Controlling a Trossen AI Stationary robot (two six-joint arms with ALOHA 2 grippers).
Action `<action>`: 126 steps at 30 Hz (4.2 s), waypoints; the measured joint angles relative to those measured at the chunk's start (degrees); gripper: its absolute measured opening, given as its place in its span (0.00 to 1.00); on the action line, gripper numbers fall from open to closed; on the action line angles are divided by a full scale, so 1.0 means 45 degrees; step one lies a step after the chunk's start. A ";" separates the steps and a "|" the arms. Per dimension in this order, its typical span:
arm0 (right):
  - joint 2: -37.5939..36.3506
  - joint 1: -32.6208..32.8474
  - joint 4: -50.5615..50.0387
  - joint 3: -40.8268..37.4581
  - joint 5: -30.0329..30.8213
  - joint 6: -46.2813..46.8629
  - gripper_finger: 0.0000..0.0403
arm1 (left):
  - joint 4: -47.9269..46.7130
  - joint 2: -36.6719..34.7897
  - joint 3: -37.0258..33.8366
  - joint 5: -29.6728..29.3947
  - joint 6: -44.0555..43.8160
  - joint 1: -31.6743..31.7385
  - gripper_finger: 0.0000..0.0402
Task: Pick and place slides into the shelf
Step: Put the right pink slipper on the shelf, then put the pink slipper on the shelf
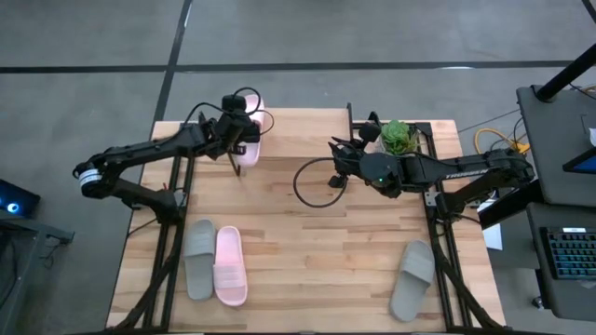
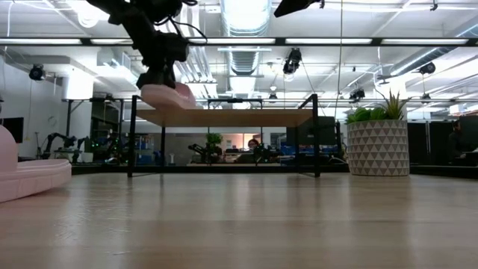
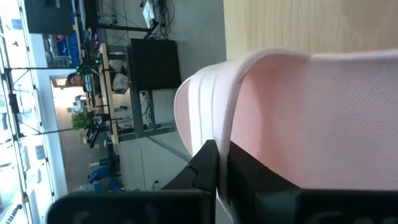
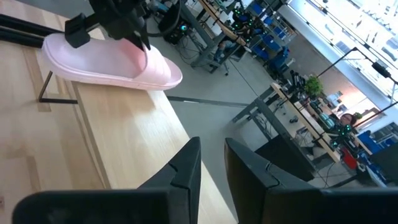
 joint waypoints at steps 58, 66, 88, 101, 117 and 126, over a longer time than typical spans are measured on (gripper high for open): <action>0.0000 0.0000 -0.0039 0.0000 0.0000 0.0046 0.15 | -0.0362 -0.0825 -0.0102 0.0960 -0.2452 0.0050 0.58; 0.0000 0.0010 -0.0042 0.0005 0.0000 0.0239 0.15 | -0.1193 -0.3478 -0.0102 0.6751 -0.5720 -0.0033 0.58; 0.0005 0.0010 -0.0131 -0.0019 -0.0049 0.0578 0.15 | -0.7591 -0.4061 -0.0267 1.3832 -1.3353 -0.1607 0.58; 0.0005 0.0010 -0.0432 -0.0034 -0.0044 0.0573 0.15 | -0.8482 -0.3262 -0.0457 1.3082 -1.4112 -0.3645 0.58; 0.0005 0.0005 -0.0849 -0.0053 -0.0042 0.0986 0.15 | -0.8551 -0.3572 -0.2341 1.2101 -1.9114 -0.7729 0.58; 0.0005 0.0005 -0.0855 -0.0053 -0.0039 0.1005 0.15 | -0.4939 -0.3458 -0.4224 1.2799 -2.0814 -0.9671 0.58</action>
